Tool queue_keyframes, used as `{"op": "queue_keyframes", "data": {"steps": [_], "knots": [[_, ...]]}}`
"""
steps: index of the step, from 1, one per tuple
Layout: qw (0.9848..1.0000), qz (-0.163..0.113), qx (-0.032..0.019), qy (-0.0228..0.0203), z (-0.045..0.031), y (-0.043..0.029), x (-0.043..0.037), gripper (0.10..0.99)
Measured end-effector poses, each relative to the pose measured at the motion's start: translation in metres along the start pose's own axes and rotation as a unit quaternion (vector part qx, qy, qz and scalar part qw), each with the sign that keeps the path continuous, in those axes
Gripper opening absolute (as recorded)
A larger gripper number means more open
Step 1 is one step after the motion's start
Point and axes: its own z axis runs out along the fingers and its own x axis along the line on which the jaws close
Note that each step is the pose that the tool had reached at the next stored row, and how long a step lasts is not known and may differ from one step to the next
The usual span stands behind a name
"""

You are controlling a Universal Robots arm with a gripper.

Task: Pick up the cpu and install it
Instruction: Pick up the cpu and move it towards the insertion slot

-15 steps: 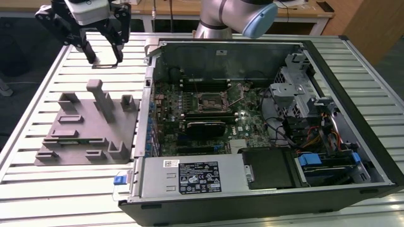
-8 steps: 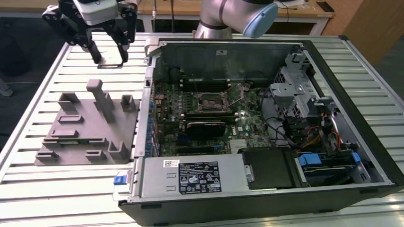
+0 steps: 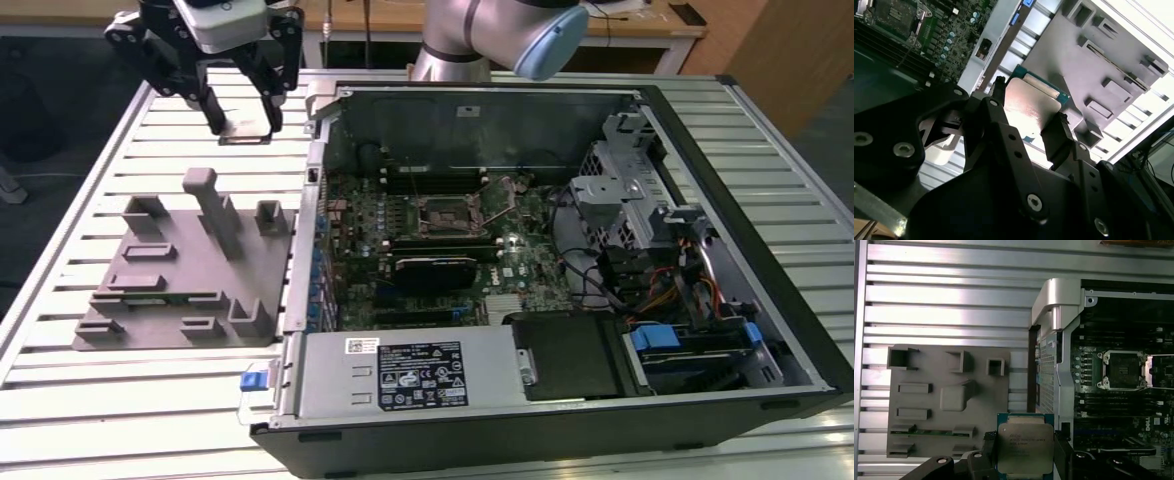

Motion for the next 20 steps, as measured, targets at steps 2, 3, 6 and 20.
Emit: {"op": "queue_keyframes", "data": {"steps": [2,3,6,20], "knots": [[1.0000,0.000,0.0000,0.0000,0.0001,0.0000,-0.0025,0.541],[1.0000,0.000,0.0000,0.0000,0.0001,0.0000,-0.0037,0.541],[1.0000,0.000,0.0000,0.0000,0.0003,-0.0001,-0.0075,0.541],[1.0000,0.000,0.0000,0.0000,0.0012,-0.0002,-0.0254,0.541]]}}
